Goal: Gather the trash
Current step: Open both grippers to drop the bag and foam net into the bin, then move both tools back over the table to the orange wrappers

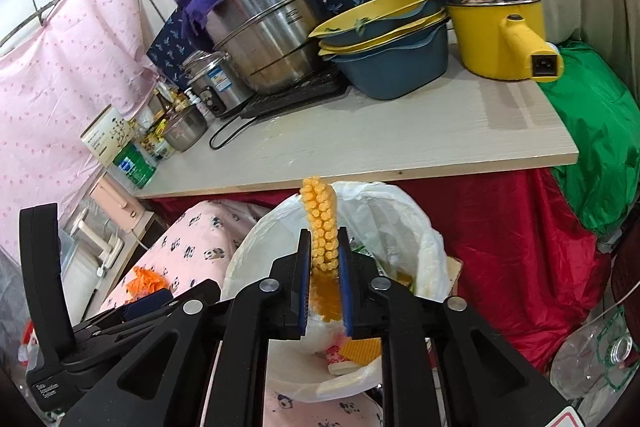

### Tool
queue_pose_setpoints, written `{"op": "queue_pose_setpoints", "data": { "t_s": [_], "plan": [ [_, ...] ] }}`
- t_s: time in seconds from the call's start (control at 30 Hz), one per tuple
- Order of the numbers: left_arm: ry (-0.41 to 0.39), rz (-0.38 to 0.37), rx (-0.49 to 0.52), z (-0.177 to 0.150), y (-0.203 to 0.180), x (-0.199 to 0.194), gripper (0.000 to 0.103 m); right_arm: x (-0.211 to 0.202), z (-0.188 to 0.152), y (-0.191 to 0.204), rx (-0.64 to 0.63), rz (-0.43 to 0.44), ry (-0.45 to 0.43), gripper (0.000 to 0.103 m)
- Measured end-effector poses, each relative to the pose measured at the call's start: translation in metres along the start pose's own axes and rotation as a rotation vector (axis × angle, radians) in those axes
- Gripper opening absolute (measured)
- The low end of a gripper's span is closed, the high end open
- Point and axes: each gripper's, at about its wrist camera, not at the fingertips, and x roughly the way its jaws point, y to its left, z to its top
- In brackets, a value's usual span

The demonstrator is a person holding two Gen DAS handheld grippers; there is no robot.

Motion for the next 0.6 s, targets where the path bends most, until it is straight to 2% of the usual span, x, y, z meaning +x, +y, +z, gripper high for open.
{"op": "queue_pose_setpoints", "data": {
  "t_s": [0.1, 0.17, 0.47, 0.6],
  "plan": [
    [0.003, 0.009, -0.017, -0.001, 0.01, -0.001, 0.073, 0.003, -0.002, 0.009, -0.017, 0.001, 0.001, 0.027],
    [0.002, 0.017, -0.03, -0.002, 0.018, -0.003, 0.073, 0.002, -0.004, 0.014, -0.016, 0.006, -0.005, 0.03],
    [-0.015, 0.033, -0.089, -0.01, 0.051, -0.021, 0.073, -0.003, -0.008, 0.04, -0.049, 0.036, 0.001, 0.03],
    [-0.026, 0.055, -0.119, -0.017, 0.07, -0.031, 0.074, -0.003, -0.012, 0.058, -0.077, 0.057, 0.009, 0.035]
  ]
}}
